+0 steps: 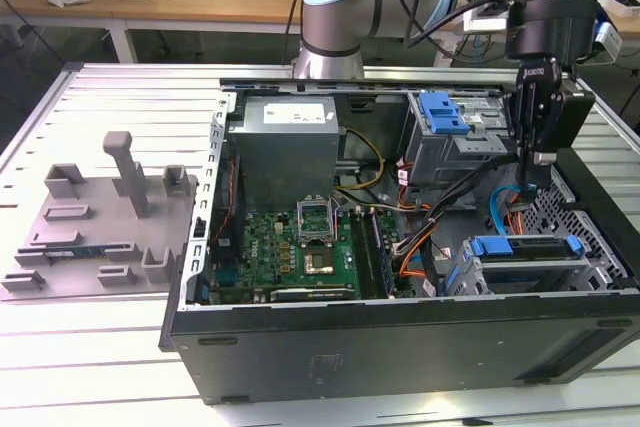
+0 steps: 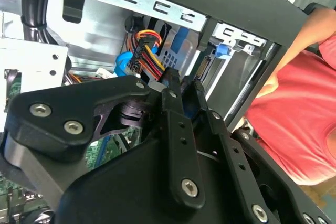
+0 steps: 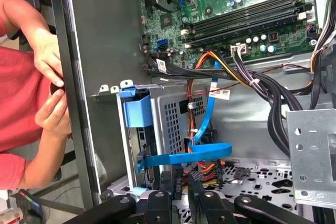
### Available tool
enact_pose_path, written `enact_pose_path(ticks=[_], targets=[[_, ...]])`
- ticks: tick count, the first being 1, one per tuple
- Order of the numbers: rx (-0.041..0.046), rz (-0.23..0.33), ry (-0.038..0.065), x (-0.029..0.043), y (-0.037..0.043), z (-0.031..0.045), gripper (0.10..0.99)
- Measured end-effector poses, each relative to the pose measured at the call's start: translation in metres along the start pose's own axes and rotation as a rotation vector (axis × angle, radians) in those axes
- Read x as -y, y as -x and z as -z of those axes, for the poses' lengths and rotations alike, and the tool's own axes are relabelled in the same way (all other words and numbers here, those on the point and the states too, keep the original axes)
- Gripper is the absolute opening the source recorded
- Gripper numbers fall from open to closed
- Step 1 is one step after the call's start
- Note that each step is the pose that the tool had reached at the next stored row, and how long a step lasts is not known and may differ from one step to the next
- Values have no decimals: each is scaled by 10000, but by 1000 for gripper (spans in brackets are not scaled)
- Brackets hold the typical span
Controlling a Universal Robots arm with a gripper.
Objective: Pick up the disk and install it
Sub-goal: 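Insert the first disk wire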
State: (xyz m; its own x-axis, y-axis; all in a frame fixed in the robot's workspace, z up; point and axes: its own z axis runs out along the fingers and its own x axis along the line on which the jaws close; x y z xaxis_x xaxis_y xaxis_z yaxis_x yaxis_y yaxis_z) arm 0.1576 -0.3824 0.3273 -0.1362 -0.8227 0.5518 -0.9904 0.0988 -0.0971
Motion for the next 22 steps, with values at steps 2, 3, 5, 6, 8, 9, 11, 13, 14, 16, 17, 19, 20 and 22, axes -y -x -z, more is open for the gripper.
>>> enact_pose_path(ticks=[2,3,5,6,8,9,11,13,14,16,17,19,20,22], targets=[[-15,0,0,-2,13,8,263],[-30,0,-1,-3,22,14,263],[-85,0,-5,-5,33,21,263],[-113,0,-8,-5,34,21,263],[-182,-6,-10,-8,37,18,263],[-198,-13,-8,-11,38,16,263],[-219,-34,5,-22,39,12,263],[-219,-50,15,-25,41,10,263],[-219,-51,16,-25,41,9,263],[-218,-54,19,-26,43,8,263],[-217,-55,19,-26,45,9,263],[-220,-54,18,-26,46,10,263],[-219,-55,19,-27,47,9,247],[-221,-64,25,-27,47,9,165]])
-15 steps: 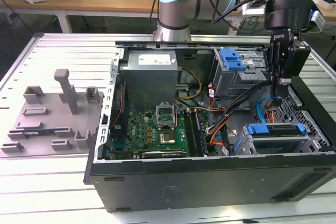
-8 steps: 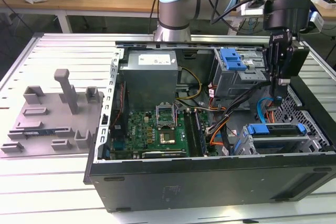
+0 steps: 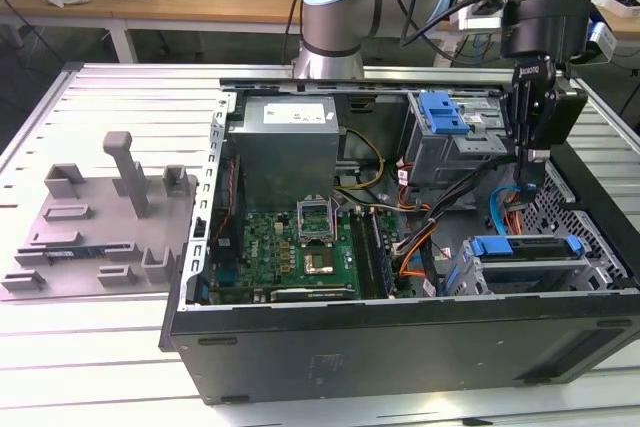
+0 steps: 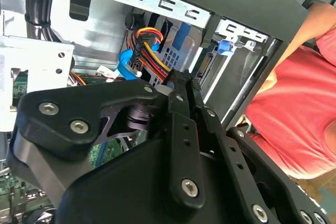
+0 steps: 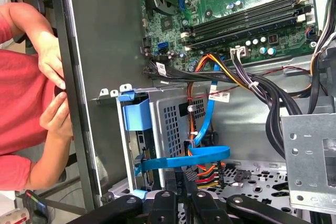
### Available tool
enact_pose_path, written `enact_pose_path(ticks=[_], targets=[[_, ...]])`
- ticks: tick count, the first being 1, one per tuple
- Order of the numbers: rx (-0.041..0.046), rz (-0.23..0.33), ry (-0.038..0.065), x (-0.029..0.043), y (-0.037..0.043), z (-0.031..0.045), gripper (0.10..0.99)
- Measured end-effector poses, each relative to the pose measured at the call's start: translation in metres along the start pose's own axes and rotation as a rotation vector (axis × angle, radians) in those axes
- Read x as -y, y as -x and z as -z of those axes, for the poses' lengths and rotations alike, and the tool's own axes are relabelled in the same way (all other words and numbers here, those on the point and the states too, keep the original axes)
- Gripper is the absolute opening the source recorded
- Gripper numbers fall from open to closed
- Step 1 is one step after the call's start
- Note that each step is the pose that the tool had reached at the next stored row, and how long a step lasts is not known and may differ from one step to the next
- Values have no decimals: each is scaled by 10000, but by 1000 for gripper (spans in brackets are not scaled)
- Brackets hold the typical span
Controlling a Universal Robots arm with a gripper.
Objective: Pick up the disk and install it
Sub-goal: 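Insert the first disk wire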
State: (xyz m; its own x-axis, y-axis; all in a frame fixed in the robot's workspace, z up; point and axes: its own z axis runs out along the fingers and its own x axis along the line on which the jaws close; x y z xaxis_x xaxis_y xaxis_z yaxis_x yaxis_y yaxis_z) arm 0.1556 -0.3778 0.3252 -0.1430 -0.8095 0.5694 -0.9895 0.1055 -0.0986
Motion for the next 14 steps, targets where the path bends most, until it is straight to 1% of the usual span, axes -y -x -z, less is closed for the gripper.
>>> enact_pose_path(ticks=[5,8,10,14], targets=[[8,-2,2,3,1,0,165],[62,-3,13,28,-8,-6,165],[72,7,27,60,-18,-17,165],[127,7,39,68,-34,-30,165]])
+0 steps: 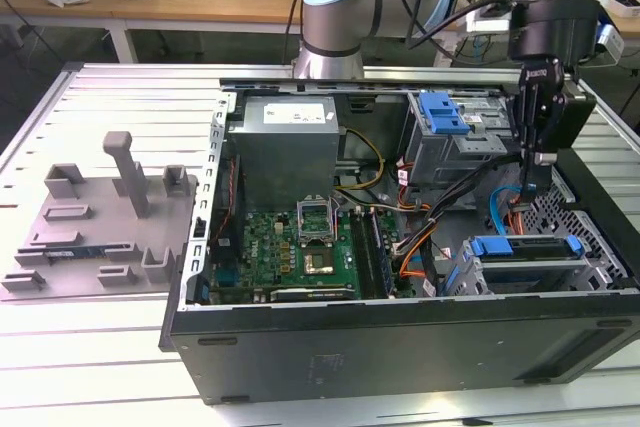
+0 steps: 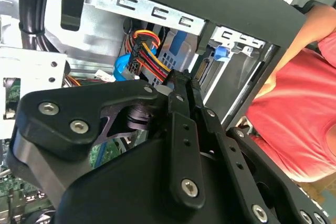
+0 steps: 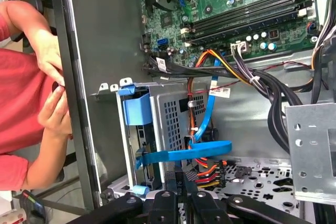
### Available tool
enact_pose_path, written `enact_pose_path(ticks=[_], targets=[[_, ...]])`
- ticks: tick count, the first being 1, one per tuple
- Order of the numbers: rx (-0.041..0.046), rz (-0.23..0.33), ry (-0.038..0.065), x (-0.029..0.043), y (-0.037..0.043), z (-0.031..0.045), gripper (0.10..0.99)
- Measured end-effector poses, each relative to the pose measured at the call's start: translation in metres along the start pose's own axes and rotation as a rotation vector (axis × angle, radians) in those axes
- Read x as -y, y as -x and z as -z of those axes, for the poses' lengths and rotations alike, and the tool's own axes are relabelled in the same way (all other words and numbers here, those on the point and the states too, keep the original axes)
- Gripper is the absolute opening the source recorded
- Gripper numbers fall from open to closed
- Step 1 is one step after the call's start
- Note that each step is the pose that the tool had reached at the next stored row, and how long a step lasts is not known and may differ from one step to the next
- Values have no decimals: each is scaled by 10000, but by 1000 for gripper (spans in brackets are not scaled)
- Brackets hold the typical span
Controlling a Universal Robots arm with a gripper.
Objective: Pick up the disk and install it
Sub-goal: 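Insert the first disk wire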
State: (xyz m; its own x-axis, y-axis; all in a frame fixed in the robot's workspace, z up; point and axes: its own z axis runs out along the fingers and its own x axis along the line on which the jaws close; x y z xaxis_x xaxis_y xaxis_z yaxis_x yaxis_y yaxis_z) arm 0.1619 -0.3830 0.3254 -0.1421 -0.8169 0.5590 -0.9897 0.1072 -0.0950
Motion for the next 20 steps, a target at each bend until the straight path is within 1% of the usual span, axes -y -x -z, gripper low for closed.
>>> enact_pose_path(ticks=[3,4,6,7,8,10,11,12,13,14,16,18,19,20], targets=[[2,2,-1,3,-11,-7,165],[40,-1,6,7,-46,-32,165],[142,-2,20,13,-90,-56,165],[288,-4,40,16,-116,-68,165],[415,-6,58,18,-130,-72,165],[1002,-17,143,30,-211,-78,165],[1157,-19,165,33,-236,-78,165],[1254,-21,179,36,-254,-77,165],[1369,-23,196,41,-287,-69,165],[1443,-25,206,45,-314,-62,165],[1725,-30,247,55,-385,-51,165],[1880,-33,270,61,-427,-56,165],[2020,-36,289,67,-467,-68,165],[2103,-37,301,70,-488,-75,165]])
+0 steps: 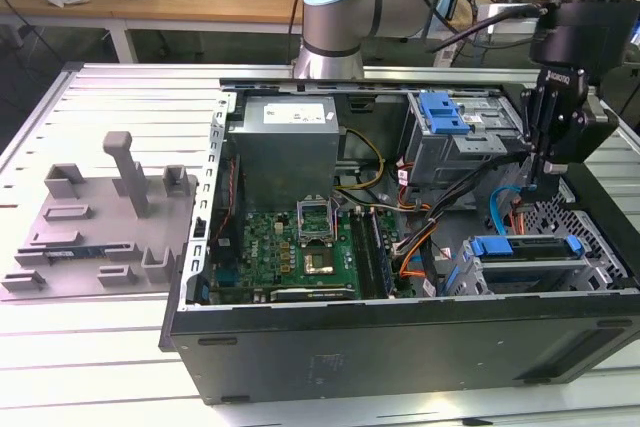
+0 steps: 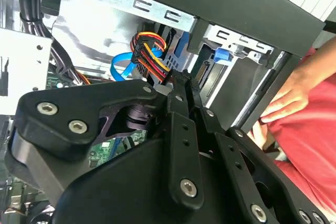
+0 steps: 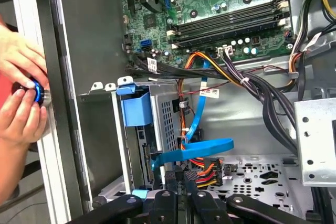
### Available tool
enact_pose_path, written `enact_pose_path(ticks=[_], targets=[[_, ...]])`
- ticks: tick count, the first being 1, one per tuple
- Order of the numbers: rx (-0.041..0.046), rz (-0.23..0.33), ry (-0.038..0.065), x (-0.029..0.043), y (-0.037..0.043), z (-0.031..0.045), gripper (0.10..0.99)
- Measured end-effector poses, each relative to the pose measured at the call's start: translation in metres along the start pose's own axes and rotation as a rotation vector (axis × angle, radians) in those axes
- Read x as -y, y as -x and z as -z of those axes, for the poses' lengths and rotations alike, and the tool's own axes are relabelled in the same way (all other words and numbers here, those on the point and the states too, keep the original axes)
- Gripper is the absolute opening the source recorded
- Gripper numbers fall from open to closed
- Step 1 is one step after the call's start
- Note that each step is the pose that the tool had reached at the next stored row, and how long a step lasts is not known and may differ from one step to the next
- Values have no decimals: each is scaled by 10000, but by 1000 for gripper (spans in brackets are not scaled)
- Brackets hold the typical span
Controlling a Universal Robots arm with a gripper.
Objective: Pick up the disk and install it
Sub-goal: 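Insert the first disk wire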
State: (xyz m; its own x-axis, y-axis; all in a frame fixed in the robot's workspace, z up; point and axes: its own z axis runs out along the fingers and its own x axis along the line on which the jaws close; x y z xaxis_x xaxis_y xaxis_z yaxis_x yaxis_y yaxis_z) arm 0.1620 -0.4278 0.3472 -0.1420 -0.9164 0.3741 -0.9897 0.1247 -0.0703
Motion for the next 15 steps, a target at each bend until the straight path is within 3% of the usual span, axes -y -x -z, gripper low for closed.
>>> enact_pose_path(ticks=[4,6,8,10,15], targets=[[361,-7,52,12,-95,-20,165],[483,-9,70,17,-131,-30,165],[844,-16,121,26,-222,-61,165],[1006,-18,145,28,-255,-75,165],[1950,-35,280,45,-423,-144,165]])
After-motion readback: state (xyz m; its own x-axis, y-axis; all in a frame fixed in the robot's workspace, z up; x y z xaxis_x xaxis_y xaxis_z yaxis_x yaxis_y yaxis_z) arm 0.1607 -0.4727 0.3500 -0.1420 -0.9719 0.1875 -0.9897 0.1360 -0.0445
